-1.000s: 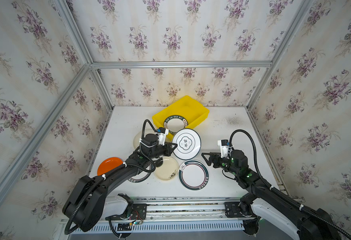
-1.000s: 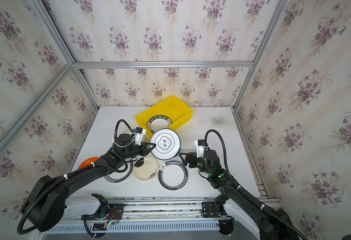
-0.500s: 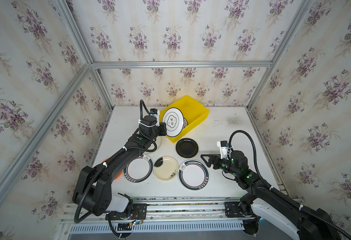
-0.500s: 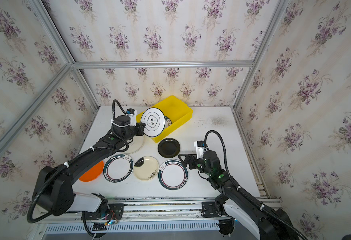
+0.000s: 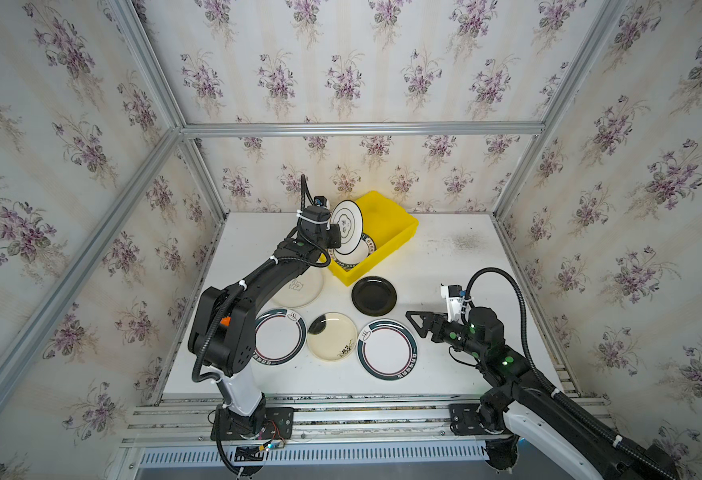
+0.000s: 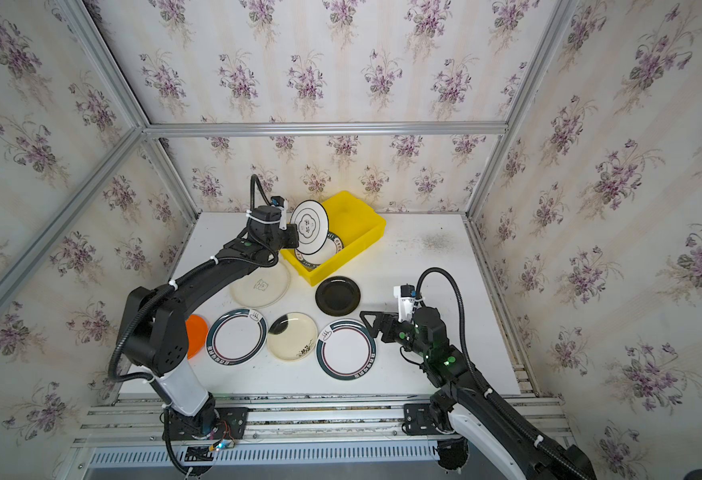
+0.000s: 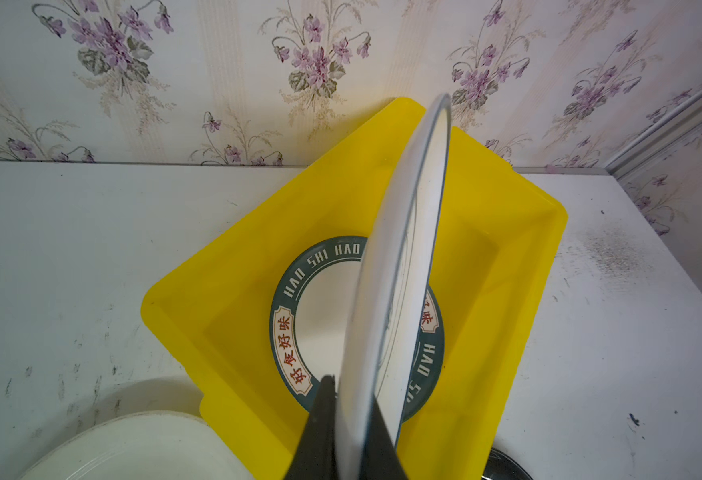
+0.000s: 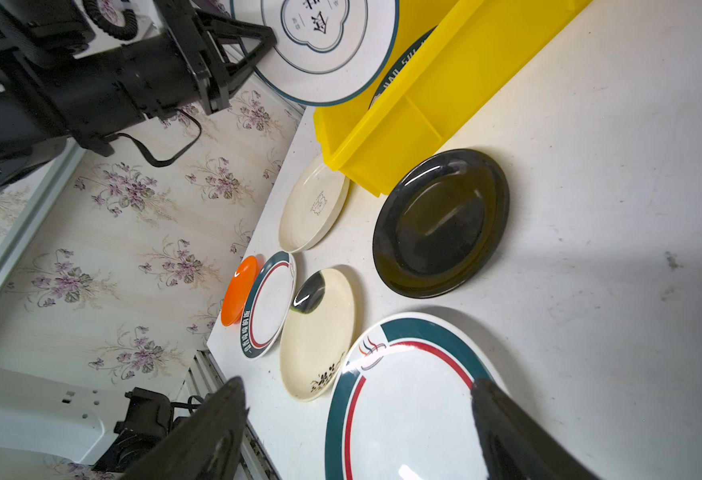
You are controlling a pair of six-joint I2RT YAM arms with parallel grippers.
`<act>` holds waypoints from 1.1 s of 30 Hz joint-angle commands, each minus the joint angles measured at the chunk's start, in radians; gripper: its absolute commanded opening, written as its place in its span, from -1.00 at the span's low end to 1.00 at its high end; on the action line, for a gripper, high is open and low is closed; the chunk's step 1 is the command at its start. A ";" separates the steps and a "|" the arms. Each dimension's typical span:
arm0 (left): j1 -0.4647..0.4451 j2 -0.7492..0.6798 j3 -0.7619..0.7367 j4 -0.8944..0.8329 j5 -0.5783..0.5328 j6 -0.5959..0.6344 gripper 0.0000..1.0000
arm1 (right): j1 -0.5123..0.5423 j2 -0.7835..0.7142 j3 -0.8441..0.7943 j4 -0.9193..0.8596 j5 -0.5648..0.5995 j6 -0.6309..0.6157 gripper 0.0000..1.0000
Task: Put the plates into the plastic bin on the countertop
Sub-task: 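Carry the plate into the bin with the left gripper while the right arm draws back, then open the left gripper to release the plate flat in the bin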
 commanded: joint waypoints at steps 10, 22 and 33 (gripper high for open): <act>0.014 0.125 0.104 -0.057 0.061 -0.050 -1.00 | 0.000 0.017 0.011 -0.039 0.062 0.012 0.74; 0.070 0.225 0.138 -0.057 0.230 -0.162 -0.90 | 0.000 0.033 0.020 -0.060 0.065 0.009 0.74; 0.070 0.201 0.133 -0.055 0.205 -0.116 -0.36 | 0.000 0.065 0.027 -0.041 0.067 0.015 0.74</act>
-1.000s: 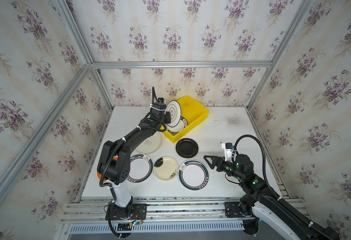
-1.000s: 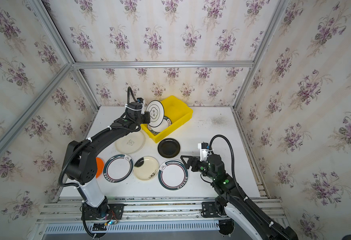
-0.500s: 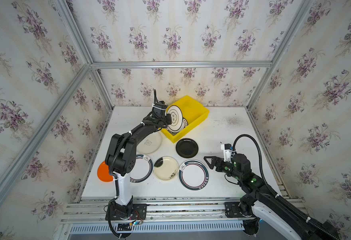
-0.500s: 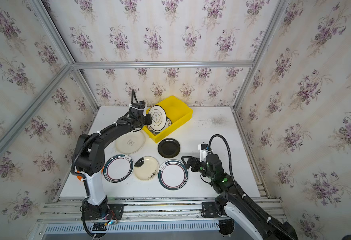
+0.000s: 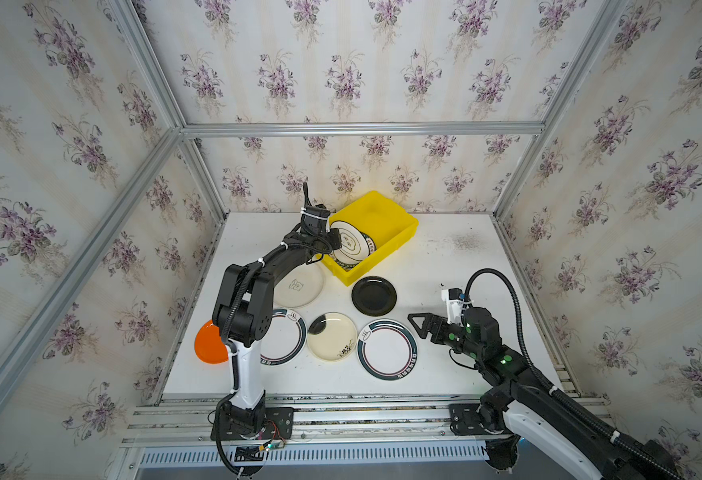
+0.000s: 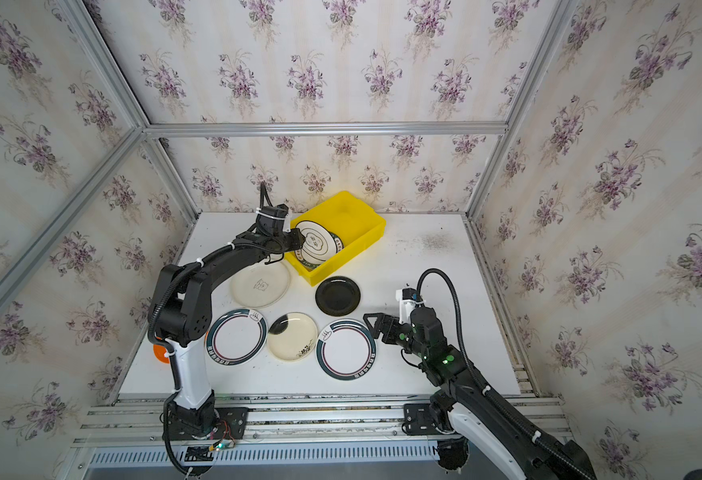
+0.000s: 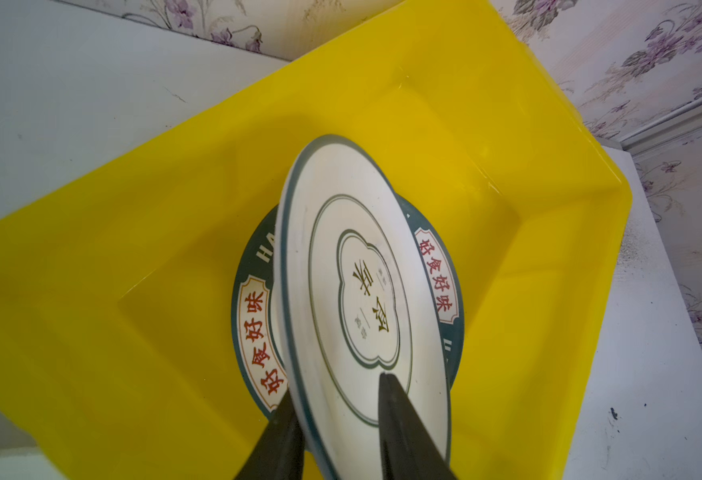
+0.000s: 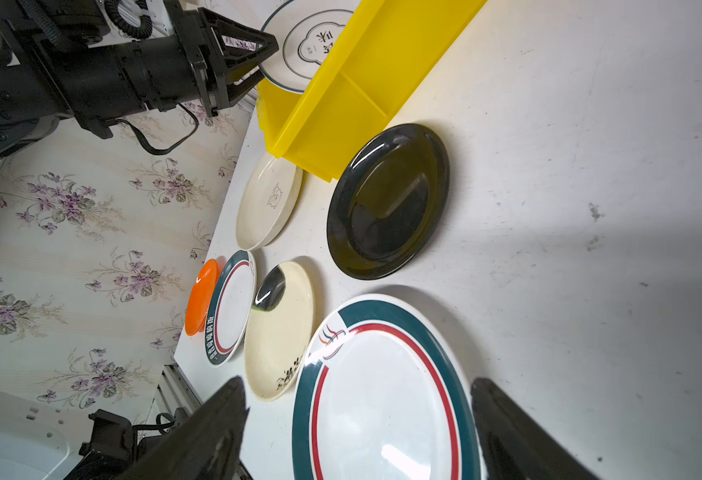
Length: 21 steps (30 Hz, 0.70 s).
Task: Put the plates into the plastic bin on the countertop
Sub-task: 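Open the left gripper to release the plate flat in the bin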
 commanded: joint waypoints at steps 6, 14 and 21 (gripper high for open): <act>0.000 -0.041 -0.005 0.021 -0.034 0.024 -0.01 | 0.000 0.010 0.033 0.024 0.002 0.003 0.74; -0.001 -0.099 -0.056 0.040 -0.093 0.032 0.99 | 0.000 -0.002 0.030 0.009 0.016 0.010 0.74; -0.007 -0.203 -0.144 0.100 -0.122 0.029 0.99 | 0.000 -0.017 0.031 -0.028 0.051 0.011 0.74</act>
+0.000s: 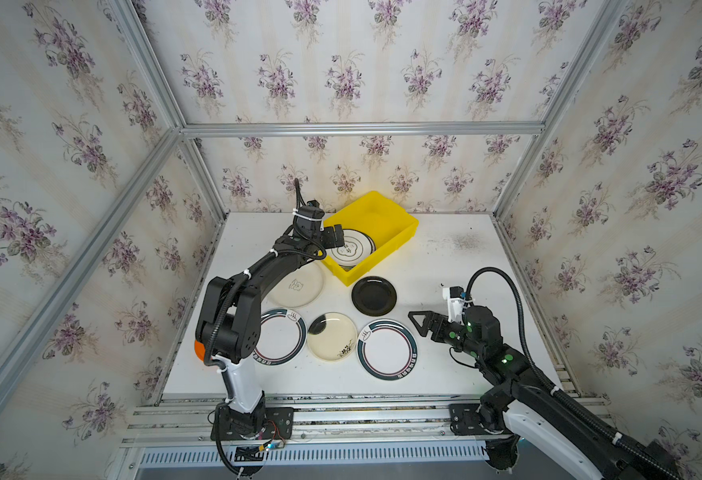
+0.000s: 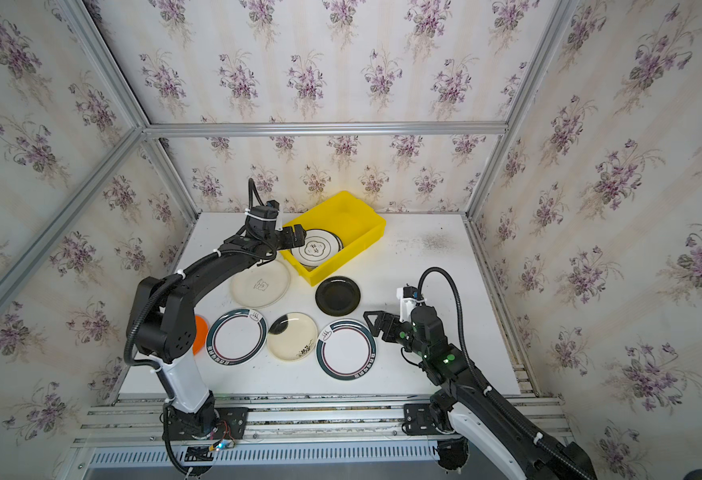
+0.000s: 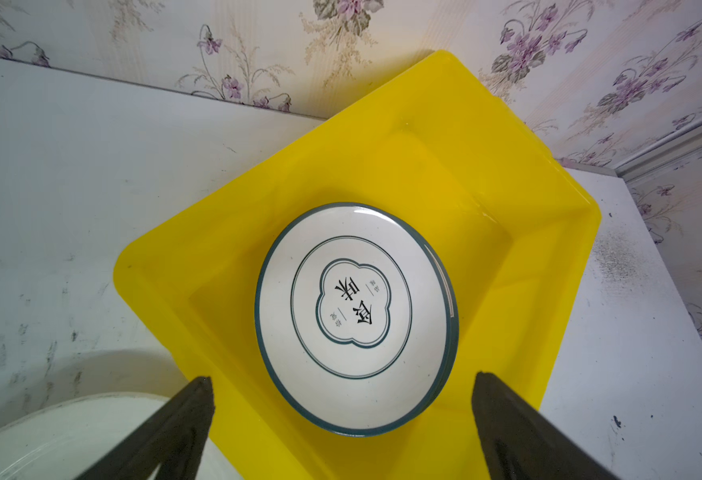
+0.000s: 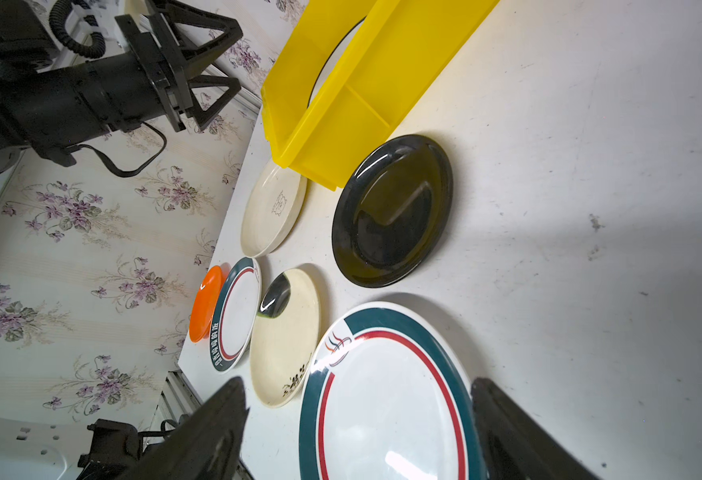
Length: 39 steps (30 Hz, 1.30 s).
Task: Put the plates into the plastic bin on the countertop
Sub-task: 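Open the left gripper to release the plate flat in the bin, then withdraw the left gripper from the bin toward the cream plates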
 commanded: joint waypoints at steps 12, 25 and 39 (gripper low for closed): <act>-0.044 -0.237 -0.164 0.052 -0.058 -0.005 0.99 | -0.001 -0.023 -0.004 -0.110 0.091 -0.026 0.73; -0.091 -0.592 -0.519 0.053 -0.076 -0.066 0.99 | -0.001 -0.012 -0.052 -0.128 0.095 -0.040 0.73; -0.111 -0.985 -0.815 0.009 -0.122 -0.073 0.99 | -0.003 0.028 -0.040 -0.205 0.106 -0.081 0.73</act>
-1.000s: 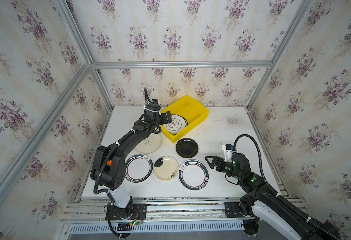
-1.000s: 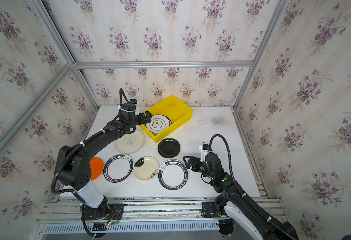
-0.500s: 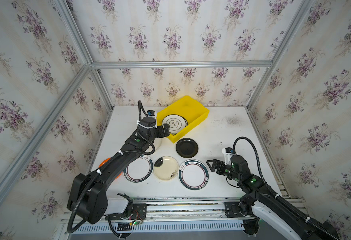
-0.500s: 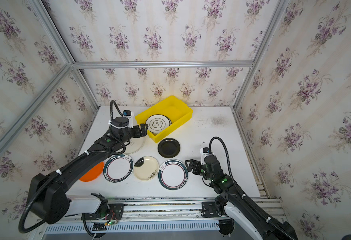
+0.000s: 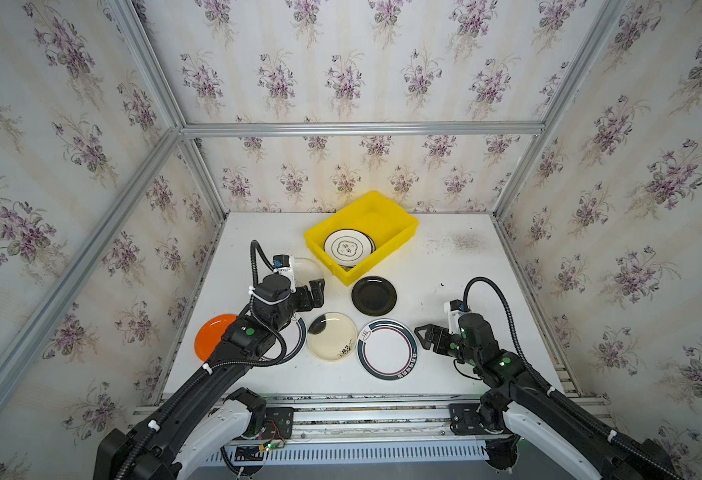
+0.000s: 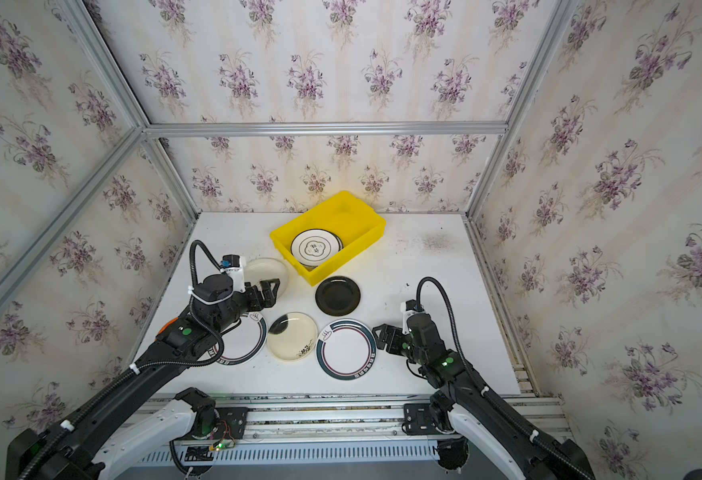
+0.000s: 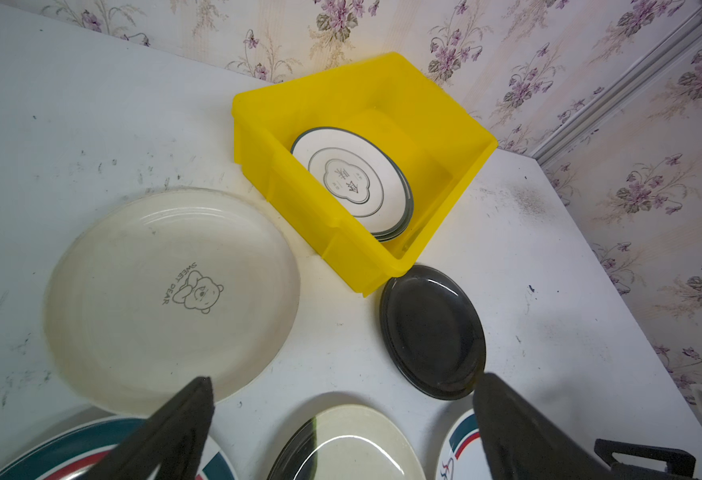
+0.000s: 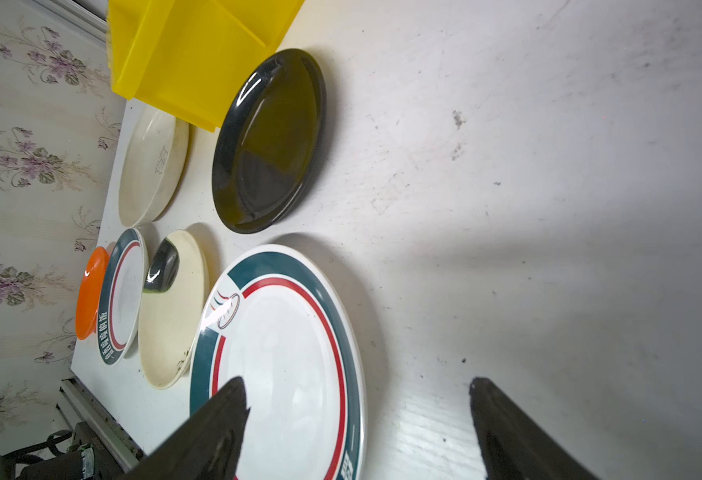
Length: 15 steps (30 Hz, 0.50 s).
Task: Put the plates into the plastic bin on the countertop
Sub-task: 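Withdraw the left gripper from the bin toward the cream plates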
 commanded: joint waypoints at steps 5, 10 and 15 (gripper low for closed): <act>0.001 -0.071 -0.062 0.010 -0.016 -0.012 0.99 | 0.000 0.067 0.012 0.000 -0.027 -0.026 0.67; 0.001 -0.051 -0.075 0.033 0.073 -0.021 0.99 | 0.001 0.074 -0.022 0.040 -0.102 -0.009 0.45; 0.001 -0.044 -0.097 0.056 0.093 -0.015 0.99 | 0.002 0.027 -0.057 0.023 -0.116 -0.001 0.23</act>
